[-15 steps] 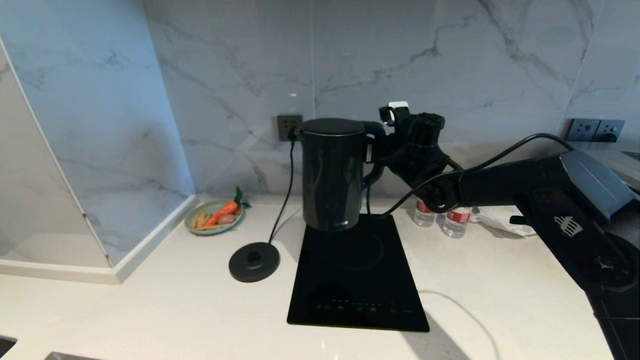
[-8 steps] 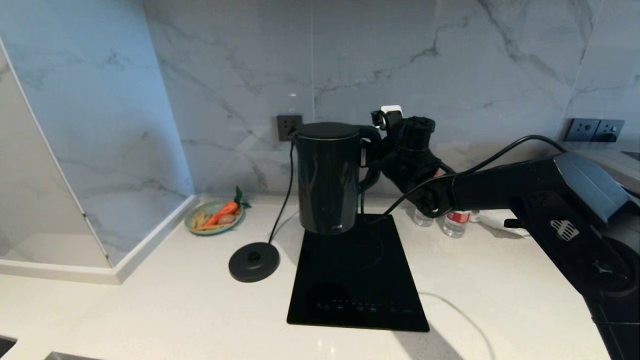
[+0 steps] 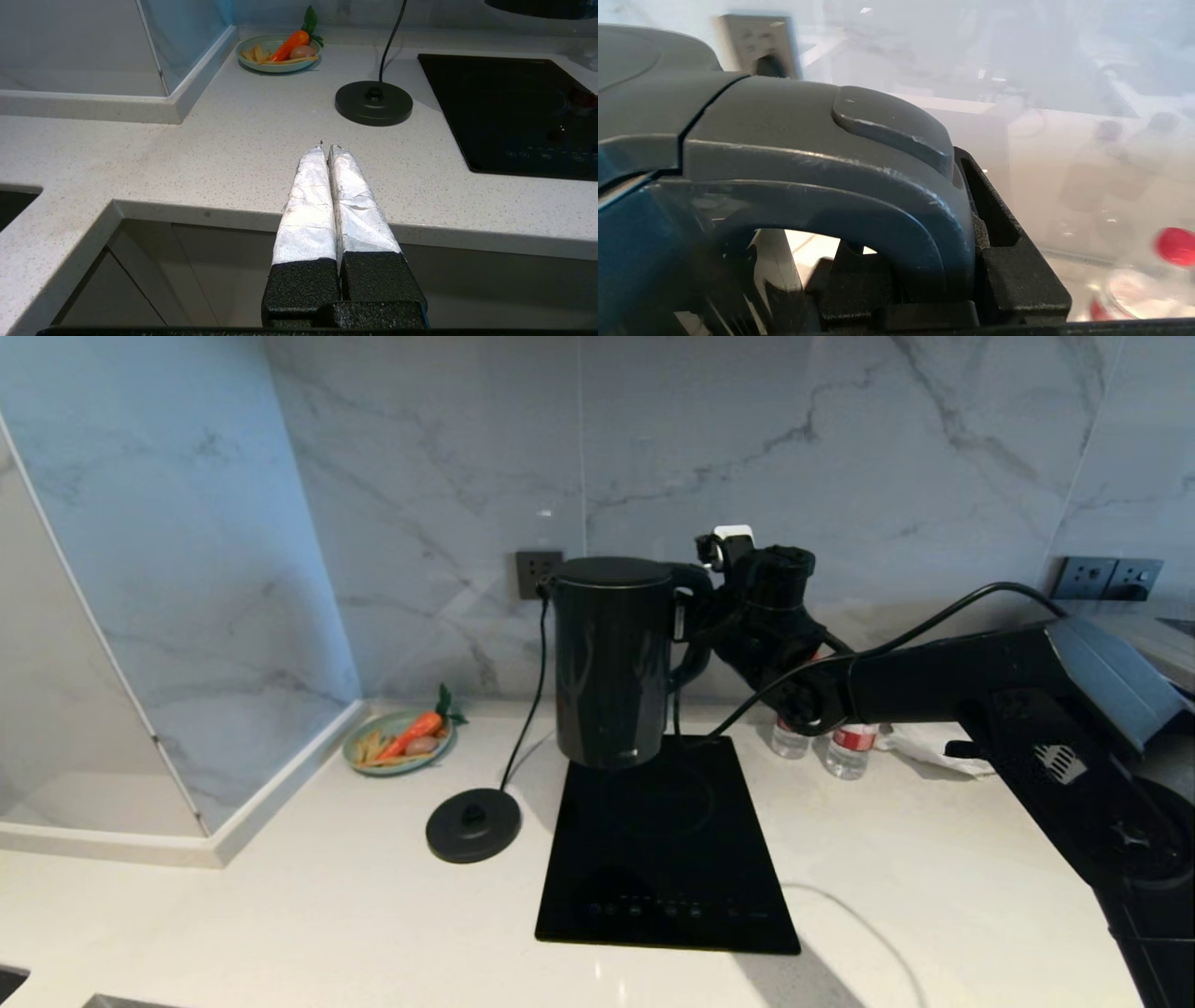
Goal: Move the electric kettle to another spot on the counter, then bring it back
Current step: Place it on the power base
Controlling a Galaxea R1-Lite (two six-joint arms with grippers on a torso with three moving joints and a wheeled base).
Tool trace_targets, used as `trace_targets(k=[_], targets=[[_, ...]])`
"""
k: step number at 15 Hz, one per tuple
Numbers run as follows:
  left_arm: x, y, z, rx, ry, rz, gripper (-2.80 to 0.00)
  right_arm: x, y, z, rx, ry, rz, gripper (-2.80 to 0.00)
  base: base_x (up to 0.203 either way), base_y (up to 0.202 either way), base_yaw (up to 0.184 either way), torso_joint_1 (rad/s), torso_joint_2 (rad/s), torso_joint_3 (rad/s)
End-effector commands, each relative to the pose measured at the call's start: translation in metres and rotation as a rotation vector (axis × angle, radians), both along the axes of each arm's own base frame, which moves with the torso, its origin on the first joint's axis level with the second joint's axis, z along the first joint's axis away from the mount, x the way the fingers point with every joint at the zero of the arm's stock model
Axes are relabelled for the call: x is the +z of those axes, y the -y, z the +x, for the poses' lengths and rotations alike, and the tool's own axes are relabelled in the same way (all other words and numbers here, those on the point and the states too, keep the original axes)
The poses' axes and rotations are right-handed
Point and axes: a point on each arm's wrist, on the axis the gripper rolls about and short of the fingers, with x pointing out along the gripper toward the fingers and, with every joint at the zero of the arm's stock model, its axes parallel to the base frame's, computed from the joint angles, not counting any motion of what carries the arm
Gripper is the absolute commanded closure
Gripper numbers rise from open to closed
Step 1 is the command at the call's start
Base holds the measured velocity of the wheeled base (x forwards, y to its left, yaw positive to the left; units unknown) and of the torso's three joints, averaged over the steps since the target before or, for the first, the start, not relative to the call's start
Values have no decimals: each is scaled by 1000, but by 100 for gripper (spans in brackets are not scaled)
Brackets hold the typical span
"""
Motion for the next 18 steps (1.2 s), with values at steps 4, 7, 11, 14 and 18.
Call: trace_targets(k=[4, 7, 11, 14, 18], targets=[[0, 0, 0, 0, 0, 0, 0, 1, 0, -1, -1, 6, 2, 0, 0, 0, 0, 0, 0, 0], [0, 0, 0, 0, 0, 0, 0, 2, 0, -1, -1, 10, 4, 0, 0, 0, 0, 0, 0, 0], [0, 0, 0, 0, 0, 0, 0, 4, 0, -1, -1, 30, 10, 0, 0, 0, 0, 0, 0, 0], [0, 0, 0, 0, 0, 0, 0, 4, 0, -1, -2, 30, 10, 0, 0, 0, 0, 0, 0, 0], [0, 0, 0, 0, 0, 0, 0, 8, 1, -2, -2, 37, 15, 0, 0, -7, 91, 0, 1, 2]])
